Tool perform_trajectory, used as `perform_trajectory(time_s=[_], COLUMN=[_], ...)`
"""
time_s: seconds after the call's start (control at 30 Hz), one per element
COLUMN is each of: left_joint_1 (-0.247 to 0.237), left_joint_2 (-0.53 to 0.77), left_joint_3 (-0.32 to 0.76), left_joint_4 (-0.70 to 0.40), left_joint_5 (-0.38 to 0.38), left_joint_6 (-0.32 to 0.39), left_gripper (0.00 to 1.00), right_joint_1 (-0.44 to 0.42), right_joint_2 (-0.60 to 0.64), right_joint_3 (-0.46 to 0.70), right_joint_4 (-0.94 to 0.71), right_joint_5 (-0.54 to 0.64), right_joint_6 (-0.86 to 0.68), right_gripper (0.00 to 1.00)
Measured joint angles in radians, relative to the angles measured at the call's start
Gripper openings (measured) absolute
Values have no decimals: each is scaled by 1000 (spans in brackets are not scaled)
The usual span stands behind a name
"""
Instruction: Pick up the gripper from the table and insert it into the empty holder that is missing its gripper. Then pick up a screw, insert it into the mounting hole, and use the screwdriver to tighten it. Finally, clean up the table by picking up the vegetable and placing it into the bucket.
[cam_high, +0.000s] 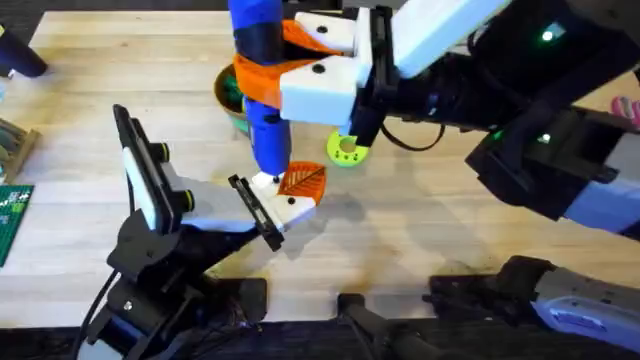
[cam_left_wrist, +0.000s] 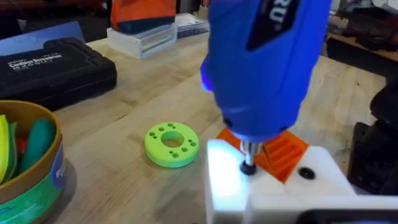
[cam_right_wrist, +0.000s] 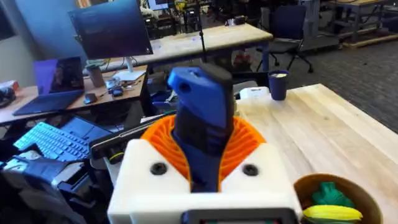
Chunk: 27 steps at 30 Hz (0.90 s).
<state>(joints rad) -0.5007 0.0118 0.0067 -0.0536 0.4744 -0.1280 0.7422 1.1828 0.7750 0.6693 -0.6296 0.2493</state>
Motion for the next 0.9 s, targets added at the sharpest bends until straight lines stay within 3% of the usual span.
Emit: perform_trajectory(time_s=[0.9], left_joint_1=[0], left_joint_2=[0], left_joint_3=[0], left_joint_4=[-2], left_joint_5=[3], left_joint_6=[-19], left_gripper=[12], right_joint_1=[-1], right_joint_2=[-9], right_joint_3=[4], right_joint_4=[-48], right_joint_5=[-28], right_joint_6=[-26], right_gripper=[164])
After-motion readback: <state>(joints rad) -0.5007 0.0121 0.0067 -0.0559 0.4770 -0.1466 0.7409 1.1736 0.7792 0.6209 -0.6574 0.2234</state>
